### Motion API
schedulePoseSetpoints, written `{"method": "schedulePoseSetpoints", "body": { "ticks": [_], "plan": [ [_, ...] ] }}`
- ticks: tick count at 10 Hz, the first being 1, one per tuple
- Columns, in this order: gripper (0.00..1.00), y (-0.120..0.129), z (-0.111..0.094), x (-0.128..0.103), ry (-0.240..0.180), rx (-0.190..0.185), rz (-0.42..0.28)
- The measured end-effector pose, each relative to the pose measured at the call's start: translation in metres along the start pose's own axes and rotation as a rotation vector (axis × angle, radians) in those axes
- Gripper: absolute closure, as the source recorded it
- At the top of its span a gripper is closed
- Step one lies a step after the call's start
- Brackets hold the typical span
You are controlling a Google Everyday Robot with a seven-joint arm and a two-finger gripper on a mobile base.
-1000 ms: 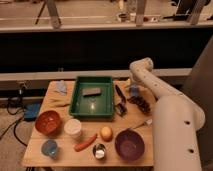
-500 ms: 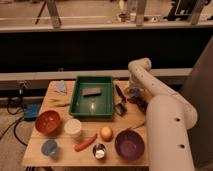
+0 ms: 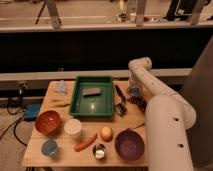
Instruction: Place sponge in purple bowl
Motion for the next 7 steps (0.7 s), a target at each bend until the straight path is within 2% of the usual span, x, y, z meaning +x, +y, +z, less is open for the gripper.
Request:
{"method": "schedulePoseSetpoints", "body": {
  "ticks": [2,4,5,7],
  "plan": [
    [0.65,0.002,0.005,-0.001,0.001,0.003,0.005],
    [0.87,-0.001,0.0,-0.003,0.001,0.009,-0.004],
    [0.91,-0.001,-0.011,-0.003,0.009,0.011,-0.003],
    [0.92,0.001,-0.031,-0.002,0.021,0.013,-0.001]
  ]
}}
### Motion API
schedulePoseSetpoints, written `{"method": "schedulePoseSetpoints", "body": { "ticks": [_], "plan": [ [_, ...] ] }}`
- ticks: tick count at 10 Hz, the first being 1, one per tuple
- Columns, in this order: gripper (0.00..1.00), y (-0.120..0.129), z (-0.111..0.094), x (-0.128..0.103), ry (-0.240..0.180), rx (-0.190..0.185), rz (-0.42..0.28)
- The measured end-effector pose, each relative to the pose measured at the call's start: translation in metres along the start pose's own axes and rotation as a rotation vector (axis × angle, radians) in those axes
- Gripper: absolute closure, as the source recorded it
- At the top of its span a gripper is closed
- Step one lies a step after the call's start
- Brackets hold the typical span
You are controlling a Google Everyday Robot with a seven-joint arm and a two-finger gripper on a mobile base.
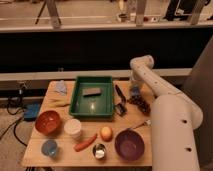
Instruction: Place sponge in purple bowl
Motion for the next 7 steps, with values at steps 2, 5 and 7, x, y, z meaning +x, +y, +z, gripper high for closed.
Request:
{"method": "schedulePoseSetpoints", "body": {
  "ticks": [2,5,7],
  "plan": [
    [0.92,-0.005,-0.002,-0.002,0.007,0.012,-0.003],
    [0.92,-0.003,-0.012,-0.011,0.011,0.015,-0.002],
    [0.92,-0.004,-0.03,-0.014,0.017,0.023,-0.005]
  ]
}}
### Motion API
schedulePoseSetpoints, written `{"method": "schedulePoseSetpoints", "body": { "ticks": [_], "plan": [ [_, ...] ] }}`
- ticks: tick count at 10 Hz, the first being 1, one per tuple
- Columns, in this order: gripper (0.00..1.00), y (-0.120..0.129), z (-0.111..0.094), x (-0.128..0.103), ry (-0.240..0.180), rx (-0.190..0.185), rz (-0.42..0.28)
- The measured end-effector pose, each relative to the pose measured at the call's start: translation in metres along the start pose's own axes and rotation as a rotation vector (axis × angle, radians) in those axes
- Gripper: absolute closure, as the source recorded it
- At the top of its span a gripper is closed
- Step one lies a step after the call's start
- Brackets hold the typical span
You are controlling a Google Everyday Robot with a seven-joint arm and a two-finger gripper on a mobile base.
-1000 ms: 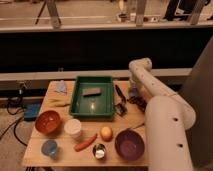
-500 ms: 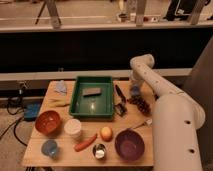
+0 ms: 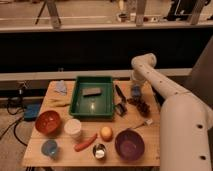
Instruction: Place sponge in purple bowl
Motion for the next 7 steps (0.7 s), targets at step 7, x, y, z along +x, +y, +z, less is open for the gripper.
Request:
{"method": "schedulePoseSetpoints", "body": {
  "ticks": [7],
  "plan": [
    [0.92,0.001,-0.025,-0.027,-0.001,0.031,-0.001]
  ]
}}
